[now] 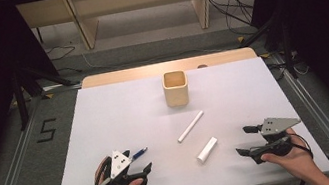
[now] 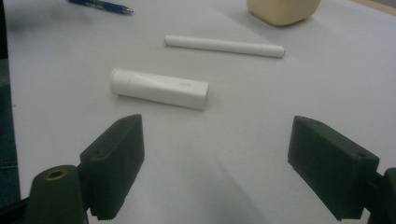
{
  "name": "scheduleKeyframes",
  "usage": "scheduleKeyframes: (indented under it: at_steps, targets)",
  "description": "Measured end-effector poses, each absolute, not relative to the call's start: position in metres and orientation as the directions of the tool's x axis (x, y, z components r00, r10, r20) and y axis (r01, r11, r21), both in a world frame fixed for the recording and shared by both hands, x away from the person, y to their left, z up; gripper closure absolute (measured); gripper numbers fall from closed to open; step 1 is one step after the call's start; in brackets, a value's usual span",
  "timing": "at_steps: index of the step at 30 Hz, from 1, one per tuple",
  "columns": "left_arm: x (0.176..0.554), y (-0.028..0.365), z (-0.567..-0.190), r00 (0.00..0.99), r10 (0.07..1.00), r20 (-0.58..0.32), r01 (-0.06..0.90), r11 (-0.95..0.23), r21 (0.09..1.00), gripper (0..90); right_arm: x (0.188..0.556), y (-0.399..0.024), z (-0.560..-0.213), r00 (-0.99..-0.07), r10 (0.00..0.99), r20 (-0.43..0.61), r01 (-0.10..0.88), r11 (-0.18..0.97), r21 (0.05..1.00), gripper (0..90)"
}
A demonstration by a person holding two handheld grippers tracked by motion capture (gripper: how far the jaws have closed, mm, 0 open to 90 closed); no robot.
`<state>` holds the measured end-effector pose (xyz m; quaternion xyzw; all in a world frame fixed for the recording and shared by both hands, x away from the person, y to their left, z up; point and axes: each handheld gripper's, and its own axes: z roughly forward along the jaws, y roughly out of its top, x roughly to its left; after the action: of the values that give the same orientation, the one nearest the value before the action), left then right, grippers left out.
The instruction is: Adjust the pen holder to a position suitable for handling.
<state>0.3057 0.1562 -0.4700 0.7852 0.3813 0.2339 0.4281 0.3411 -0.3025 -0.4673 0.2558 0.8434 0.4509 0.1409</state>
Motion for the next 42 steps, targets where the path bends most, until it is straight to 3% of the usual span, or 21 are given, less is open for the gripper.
scheduleKeyframes:
  at_steps: [42]
  targets:
    - [0.303, 0.161, -0.473, 0.578, 0.813, 0.074, 0.395, -0.358, 0.846, 16.4, 0.348, -0.291, -0.469, -0.836, 0.548, -0.027, 0.280, 0.469, 0.837, 16.7]
